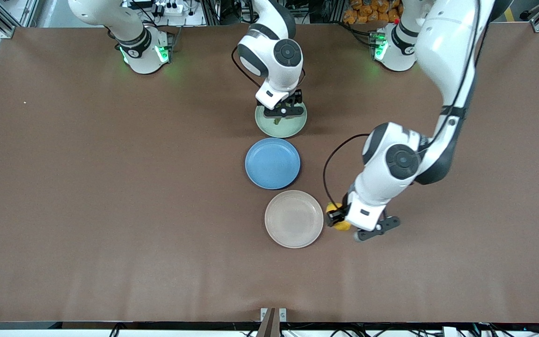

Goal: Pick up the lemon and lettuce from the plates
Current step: 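Close the left gripper on the lemon while the right gripper lowers, then lift the lemon with the left gripper while the right gripper grasps lettuce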

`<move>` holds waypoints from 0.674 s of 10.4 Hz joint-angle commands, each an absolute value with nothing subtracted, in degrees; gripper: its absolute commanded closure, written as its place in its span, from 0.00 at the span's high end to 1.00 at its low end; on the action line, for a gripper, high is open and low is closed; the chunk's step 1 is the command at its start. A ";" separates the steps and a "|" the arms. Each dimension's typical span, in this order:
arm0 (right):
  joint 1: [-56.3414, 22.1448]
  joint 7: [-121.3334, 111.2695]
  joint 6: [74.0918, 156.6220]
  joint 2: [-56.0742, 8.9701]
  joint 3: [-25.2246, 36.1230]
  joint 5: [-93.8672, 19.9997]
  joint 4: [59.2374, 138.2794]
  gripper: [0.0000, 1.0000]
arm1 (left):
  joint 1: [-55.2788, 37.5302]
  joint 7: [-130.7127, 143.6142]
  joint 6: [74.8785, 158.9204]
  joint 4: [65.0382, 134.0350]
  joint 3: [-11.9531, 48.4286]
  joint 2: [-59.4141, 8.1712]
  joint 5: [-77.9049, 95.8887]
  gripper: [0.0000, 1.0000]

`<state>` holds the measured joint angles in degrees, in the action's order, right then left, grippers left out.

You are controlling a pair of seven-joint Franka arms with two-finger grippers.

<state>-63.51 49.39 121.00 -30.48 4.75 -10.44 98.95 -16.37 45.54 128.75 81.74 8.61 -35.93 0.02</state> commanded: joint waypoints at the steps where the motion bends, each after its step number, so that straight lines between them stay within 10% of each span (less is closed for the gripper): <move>1: -65.30 50.89 123.74 -33.39 5.27 -11.16 99.14 1.00 | -13.46 45.53 127.44 87.95 8.61 -29.91 -0.17 0.00; 7: -68.03 55.71 132.09 -38.41 5.27 -11.16 99.66 1.00 | -5.46 37.91 126.83 98.70 8.44 -27.41 -11.04 0.00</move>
<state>-66.83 53.94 130.51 -37.75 4.74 -10.44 99.12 -7.17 40.96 126.65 96.52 8.02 -27.02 -7.47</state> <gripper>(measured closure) 0.000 0.335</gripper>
